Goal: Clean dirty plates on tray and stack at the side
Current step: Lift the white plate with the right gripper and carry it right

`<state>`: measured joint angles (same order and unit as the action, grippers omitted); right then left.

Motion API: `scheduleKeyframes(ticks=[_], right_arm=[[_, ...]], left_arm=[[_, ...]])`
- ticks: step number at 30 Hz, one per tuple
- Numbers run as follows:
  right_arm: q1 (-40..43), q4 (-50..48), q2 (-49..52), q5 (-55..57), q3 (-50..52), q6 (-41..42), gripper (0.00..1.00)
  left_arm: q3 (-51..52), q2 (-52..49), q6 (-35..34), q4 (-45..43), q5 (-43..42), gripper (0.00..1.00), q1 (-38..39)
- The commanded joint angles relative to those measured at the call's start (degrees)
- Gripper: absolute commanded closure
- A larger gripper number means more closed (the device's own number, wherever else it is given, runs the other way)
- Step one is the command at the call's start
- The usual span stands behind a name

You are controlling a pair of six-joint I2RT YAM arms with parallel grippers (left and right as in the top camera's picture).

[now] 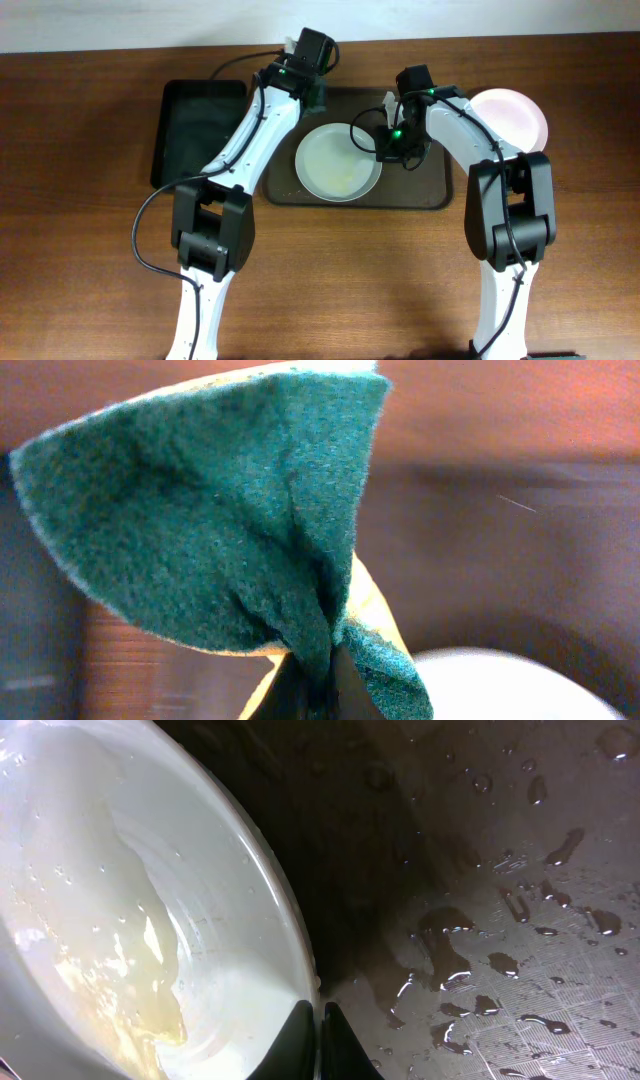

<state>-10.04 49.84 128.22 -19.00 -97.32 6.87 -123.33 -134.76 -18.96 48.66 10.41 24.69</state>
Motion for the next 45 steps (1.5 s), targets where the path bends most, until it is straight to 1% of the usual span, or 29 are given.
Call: scheduleKeyframes(ticks=[1,8,12,15,17,18,21,23,24,27,31,35,38,40,43,45], right_arm=[[0.3,0.2,0.4,2.9,0.4,-0.6,0.96],[0.3,0.2,0.4,2.9,0.4,-0.6,0.96],[0.3,0.2,0.4,2.9,0.4,-0.6,0.96],[0.3,0.3,0.4,2.9,0.4,-0.6,0.96],[0.3,0.3,0.4,2.9,0.4,-0.6,0.96],[0.3,0.3,0.4,2.9,0.4,-0.6,0.96],[0.3,0.3,0.4,2.9,0.4,-0.6,0.96],[0.3,0.7,0.4,2.9,0.4,-0.6,0.96],[0.3,0.9,0.3,3.0,0.3,-0.6,0.96],[0.3,1.1,-0.9,3.0,0.2,-0.6,0.96],[0.3,1.2,-3.5,3.1,0.2,-0.7,0.96],[0.2,1.4,-8.2,5.1,-0.3,-2.4,0.96],[-0.5,3.0,-12.4,13.8,-2.0,-2.6,0.96],[-1.6,4.3,-14.8,18.8,-3.5,-4.4,0.96],[-4.3,5.7,-18.2,30.9,-6.6,-5.0,0.96],[-7.6,5.8,-20.1,41.4,-8.7,-5.5,0.96]], left_arm=[[1.1,0.2,-1.4,0.2,-21.8,1.0,0.7],[6.3,-1.4,-2.5,1.4,-21.4,1.0,1.9],[10.0,-1.4,-2.4,1.6,-16.9,1.0,1.9],[14.2,-1.4,-2.4,1.8,-9.2,1.0,1.9],[16.1,-1.4,-2.4,2.9,-1.4,1.0,1.9],[16.4,-1.4,-2.5,4.0,4.8,1.0,1.9],[16.3,-0.9,-2.5,5.4,16.9,1.0,1.9],[16.2,0.3,-2.9,6.1,21.7,1.0,1.9],[16.2,1.4,-4.7,6.4,23.4,1.0,1.8],[16.2,6.7,-8.9,6.3,23.4,1.0,0.5],[16.2,13.1,-8.8,6.8,20.1,1.0,-1.2],[16.2,18.6,-8.8,8.9,16.0,1.0,-3.4],[16.2,20.7,-7.6,10.4,11.3,1.0,-5.6],[16.2,20.8,-7.5,11.8,11.2,1.0,-6.8],[16.9,20.7,-7.6,12.5,9.4,1.0,-9.5],[17.4,20.7,-7.6,12.4,6.7,1.0,-12.1]])
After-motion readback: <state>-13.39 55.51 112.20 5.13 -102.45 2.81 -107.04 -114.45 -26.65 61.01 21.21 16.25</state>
